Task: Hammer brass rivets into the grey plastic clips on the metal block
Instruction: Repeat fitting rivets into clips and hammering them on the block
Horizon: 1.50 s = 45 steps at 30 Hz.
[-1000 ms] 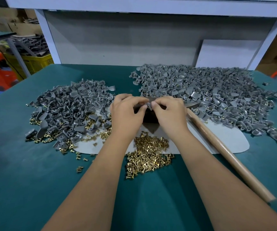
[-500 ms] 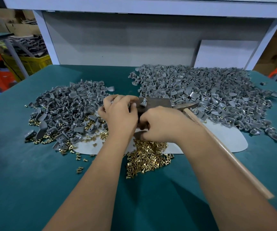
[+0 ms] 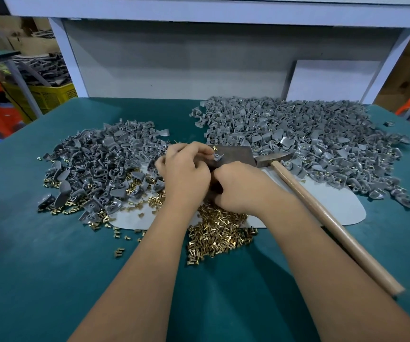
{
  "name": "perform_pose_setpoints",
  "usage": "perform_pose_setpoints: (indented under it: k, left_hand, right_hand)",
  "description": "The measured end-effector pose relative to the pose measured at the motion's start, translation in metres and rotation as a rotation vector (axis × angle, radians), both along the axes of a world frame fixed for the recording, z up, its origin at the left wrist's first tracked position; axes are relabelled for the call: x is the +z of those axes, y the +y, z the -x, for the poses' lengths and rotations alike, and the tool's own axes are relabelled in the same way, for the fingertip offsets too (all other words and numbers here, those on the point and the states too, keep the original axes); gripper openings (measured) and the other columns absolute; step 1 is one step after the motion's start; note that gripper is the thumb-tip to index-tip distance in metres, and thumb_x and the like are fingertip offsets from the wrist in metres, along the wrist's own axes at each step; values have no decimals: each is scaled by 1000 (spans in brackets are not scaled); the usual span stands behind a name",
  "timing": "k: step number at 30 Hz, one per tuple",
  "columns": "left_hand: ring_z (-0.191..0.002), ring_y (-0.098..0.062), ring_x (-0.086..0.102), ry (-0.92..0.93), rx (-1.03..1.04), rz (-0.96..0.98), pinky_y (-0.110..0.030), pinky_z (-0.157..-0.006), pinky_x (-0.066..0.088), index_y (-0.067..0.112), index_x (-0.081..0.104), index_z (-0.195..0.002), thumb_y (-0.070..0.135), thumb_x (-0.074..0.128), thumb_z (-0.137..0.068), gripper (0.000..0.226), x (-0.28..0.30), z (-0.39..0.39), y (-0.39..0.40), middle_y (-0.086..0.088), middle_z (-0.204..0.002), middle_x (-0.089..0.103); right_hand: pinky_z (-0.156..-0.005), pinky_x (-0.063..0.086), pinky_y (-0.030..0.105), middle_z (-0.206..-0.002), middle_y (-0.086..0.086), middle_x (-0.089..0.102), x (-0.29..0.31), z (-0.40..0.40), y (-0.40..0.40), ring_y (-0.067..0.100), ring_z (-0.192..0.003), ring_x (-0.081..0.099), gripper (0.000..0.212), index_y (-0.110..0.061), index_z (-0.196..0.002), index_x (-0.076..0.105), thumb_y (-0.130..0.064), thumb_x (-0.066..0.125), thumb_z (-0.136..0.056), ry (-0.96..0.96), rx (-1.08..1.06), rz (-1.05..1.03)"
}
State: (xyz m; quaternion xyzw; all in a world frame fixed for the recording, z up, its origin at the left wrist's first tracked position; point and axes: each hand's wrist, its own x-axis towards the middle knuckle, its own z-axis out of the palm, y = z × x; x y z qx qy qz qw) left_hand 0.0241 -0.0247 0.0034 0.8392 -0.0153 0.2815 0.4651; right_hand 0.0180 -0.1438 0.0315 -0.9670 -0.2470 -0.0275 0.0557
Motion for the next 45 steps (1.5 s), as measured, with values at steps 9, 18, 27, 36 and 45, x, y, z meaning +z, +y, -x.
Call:
perform_pose_setpoints:
  k: [9,18,27,36,45]
  left_hand:
    - [-134,-7,34,111,-81,-8,-44,-112,17,36,61,-122,10,52,-94,39,1,-5,7,26,-100,65]
    - [-134,-10,22,155,-16,-115,-34,-103,13,35,69,-114,32,61,-94,22,-3,-10,8,20,-131,57]
    - [-134,-8,21,131,-50,-103,-37,-104,10,42,70,-88,41,68,-87,2,-4,-8,4,25,-125,57]
    - [-133,-11,22,113,-51,-154,-34,-98,11,40,74,-90,43,68,-87,7,-5,-8,2,25,-124,58]
    - [-132,-11,23,116,-58,-160,-30,-92,11,40,74,-90,44,68,-88,8,-7,-9,3,25,-122,60]
  right_hand:
    - [-54,33,29,-70,-3,44,0,3,1,24,-70,47,4,-23,-85,54,-20,55,-82,-68,44,-22]
    - [-80,50,35,-95,-8,57,-7,-11,-13,14,-92,56,8,-28,-85,69,-21,64,-87,-234,-293,-679]
    - [-75,44,24,-89,-10,57,-11,-18,-16,4,-82,56,13,-28,-77,67,-18,69,-84,-175,-367,-947]
    - [-89,45,40,-83,-16,48,-11,-18,-13,19,-99,54,8,-24,-81,69,-18,67,-86,-140,-378,-864]
    - [-89,45,40,-84,-15,47,-10,-17,-11,19,-98,53,16,-28,-75,64,-18,68,-86,-151,-340,-823]
